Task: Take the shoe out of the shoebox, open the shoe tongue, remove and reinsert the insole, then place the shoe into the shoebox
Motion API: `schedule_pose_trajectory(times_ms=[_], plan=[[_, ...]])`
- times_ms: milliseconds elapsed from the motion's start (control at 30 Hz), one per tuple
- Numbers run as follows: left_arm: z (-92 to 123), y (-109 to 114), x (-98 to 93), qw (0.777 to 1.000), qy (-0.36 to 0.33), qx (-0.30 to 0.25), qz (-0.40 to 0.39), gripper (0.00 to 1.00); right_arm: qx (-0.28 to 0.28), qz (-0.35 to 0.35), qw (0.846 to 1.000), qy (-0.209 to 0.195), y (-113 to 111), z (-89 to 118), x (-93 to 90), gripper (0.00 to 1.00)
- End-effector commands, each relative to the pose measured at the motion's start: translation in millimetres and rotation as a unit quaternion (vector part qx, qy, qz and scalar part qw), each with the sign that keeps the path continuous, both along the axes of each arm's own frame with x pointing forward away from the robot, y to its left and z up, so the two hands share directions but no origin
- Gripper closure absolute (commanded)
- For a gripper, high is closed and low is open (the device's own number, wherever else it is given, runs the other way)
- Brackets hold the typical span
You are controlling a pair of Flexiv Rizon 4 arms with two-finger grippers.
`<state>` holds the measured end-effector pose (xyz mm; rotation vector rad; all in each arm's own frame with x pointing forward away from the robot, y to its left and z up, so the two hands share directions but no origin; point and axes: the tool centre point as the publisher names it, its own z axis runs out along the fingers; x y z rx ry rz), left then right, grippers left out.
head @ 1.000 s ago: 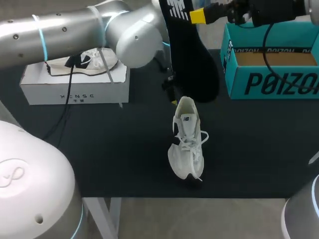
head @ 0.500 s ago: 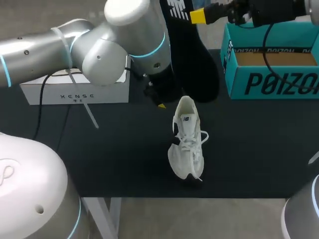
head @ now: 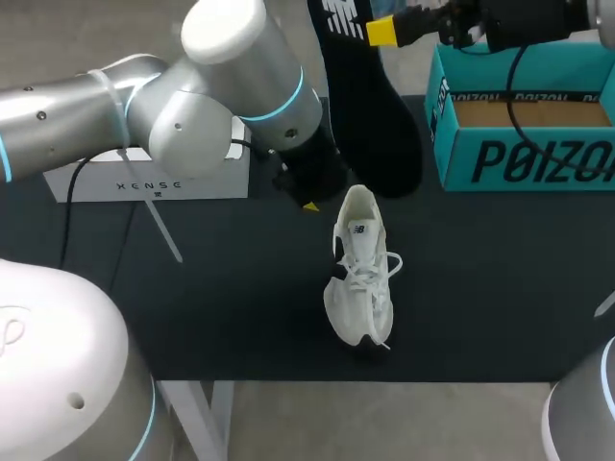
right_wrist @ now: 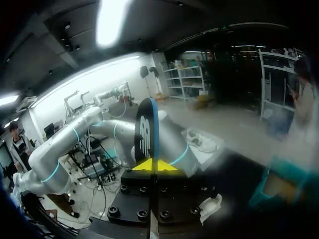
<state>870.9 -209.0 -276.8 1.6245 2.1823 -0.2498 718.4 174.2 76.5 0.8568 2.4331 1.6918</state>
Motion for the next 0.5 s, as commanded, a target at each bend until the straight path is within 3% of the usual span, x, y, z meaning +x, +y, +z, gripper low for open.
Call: schedule_pose_trajectory(times_ms=[33, 133, 300, 500], plan=[[8.4, 8.3, -7.2, 0.995, -0.011, -0.095, -0.037, 0.00, -0.001, -0.001, 1.000, 0.001, 2.7, -0.3, 1.7, 1.00], [8.3, 19.9, -11.5, 0.980, -0.004, -0.185, -0.074, 0.00, -0.001, -0.001, 1.000, 0.001, 2.7, -0.3, 1.7, 1.00], [0.8, 43.0, -16.7, 0.951, 0.000, -0.289, -0.111, 0.00, -0.001, -0.001, 1.000, 0.001, 2.7, -0.3, 1.7, 1.00], [5.0, 64.5, -30.8, 0.908, -0.021, -0.375, -0.187, 0.00, -0.001, -0.001, 1.000, 0.001, 2.7, -0.3, 1.7, 1.00]])
